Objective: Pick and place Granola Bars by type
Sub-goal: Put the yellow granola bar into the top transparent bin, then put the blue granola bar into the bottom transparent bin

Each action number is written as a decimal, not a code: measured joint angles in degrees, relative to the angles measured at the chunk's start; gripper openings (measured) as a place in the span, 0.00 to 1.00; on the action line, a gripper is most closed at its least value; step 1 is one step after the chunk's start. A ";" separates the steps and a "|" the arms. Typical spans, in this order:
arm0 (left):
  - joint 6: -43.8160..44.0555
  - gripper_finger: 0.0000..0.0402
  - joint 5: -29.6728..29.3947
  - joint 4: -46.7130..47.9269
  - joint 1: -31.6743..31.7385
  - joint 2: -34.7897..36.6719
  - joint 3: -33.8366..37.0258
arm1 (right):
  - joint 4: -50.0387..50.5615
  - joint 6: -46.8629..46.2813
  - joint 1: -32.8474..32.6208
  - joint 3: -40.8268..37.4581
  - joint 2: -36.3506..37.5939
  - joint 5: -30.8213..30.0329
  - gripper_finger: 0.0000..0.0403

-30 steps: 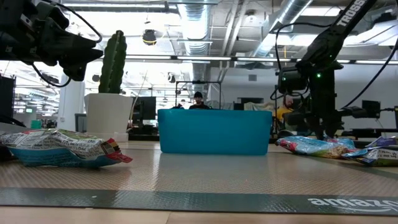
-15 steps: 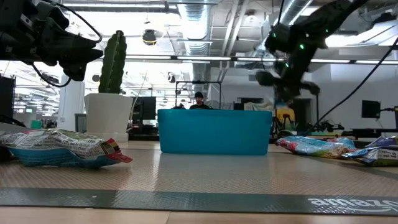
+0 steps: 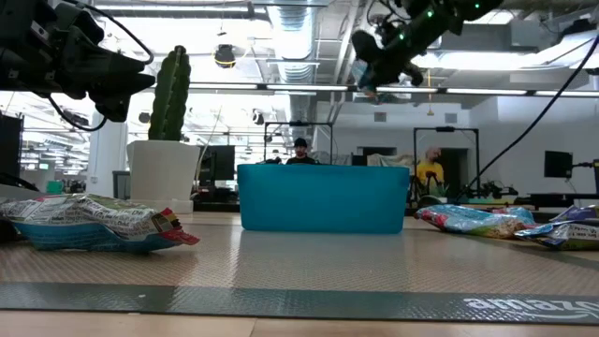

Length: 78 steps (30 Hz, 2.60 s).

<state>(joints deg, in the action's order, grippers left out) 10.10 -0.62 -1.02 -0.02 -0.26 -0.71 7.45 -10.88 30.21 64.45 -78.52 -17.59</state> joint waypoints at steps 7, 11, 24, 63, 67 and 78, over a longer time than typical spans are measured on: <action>0.01 0.32 0.00 0.00 0.00 -0.02 0.00 | -0.25 0.94 0.03 0.76 -0.41 4.73 0.10; 0.01 0.32 0.01 0.00 0.00 -0.02 0.00 | -0.64 2.96 -0.70 0.81 -2.10 8.73 0.10; 0.00 0.32 0.00 0.00 0.01 0.00 0.00 | 4.30 11.39 -1.82 6.02 -15.51 8.85 0.11; 0.01 0.32 0.02 0.00 0.01 -0.01 0.00 | 18.16 12.64 -1.69 13.25 -15.06 19.88 0.41; 0.01 0.32 0.00 0.00 0.01 0.01 -0.02 | 13.99 13.45 -2.33 5.18 -6.58 20.67 0.41; 0.01 0.32 0.00 0.00 -0.01 0.01 0.00 | 14.64 3.52 -2.58 -17.00 18.84 20.65 0.39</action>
<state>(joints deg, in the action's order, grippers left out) 10.11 -0.62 -1.02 -0.03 -0.25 -0.71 22.10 -7.36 27.63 47.45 -59.69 3.06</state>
